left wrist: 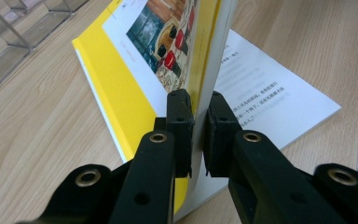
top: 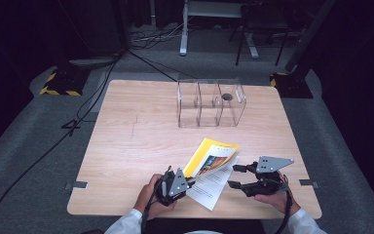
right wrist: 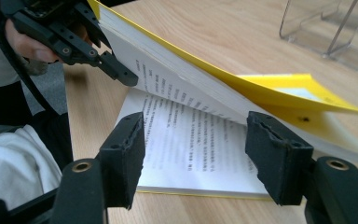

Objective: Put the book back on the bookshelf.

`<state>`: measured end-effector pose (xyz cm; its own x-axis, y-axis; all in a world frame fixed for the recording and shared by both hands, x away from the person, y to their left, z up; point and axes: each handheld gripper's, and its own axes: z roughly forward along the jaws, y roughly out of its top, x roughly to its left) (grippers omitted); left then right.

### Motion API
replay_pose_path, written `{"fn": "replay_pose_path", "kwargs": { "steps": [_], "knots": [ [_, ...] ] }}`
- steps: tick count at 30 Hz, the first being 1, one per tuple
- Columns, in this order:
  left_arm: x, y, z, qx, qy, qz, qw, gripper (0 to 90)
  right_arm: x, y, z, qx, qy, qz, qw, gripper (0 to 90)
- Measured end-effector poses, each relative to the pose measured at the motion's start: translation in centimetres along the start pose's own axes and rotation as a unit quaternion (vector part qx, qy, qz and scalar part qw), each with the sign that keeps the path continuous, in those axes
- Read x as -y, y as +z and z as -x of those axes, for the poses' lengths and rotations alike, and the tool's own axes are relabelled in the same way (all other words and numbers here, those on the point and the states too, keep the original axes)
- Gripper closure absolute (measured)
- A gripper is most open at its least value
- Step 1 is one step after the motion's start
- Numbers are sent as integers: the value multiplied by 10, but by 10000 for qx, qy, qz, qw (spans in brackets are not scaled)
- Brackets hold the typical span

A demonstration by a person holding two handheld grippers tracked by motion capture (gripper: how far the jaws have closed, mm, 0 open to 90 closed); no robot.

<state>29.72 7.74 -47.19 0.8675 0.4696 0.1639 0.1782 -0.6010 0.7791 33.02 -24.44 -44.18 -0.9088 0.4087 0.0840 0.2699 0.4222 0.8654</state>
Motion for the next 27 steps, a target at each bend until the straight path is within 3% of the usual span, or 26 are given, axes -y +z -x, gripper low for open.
{"fn": "replay_pose_path", "kwargs": {
  "steps": [2,5,8,14,22,26,27],
  "knots": [
    [3,-3,-4,65,-16,-9,10000,825,-2,0,0,14,-56,32,10000,374],
    [5,-5,-7,72,50,-54,9999,824,-12,-3,-6,259,-516,96,9983,360],
    [6,-5,-9,149,98,-90,9998,824,-20,-4,-7,154,-654,252,9974,336],
    [8,-7,-12,207,236,-165,9994,819,-33,10,-6,55,-1060,221,9941,313],
    [17,-14,-27,385,138,-193,9990,798,-29,40,3,-214,-1168,-235,9926,320],
    [23,-18,-37,479,92,-196,9986,783,-21,50,5,-59,-1313,-553,9898,346],
    [24,-19,-39,498,69,-207,9985,779,-17,53,6,96,-1390,-659,9881,361]
  ]
}}
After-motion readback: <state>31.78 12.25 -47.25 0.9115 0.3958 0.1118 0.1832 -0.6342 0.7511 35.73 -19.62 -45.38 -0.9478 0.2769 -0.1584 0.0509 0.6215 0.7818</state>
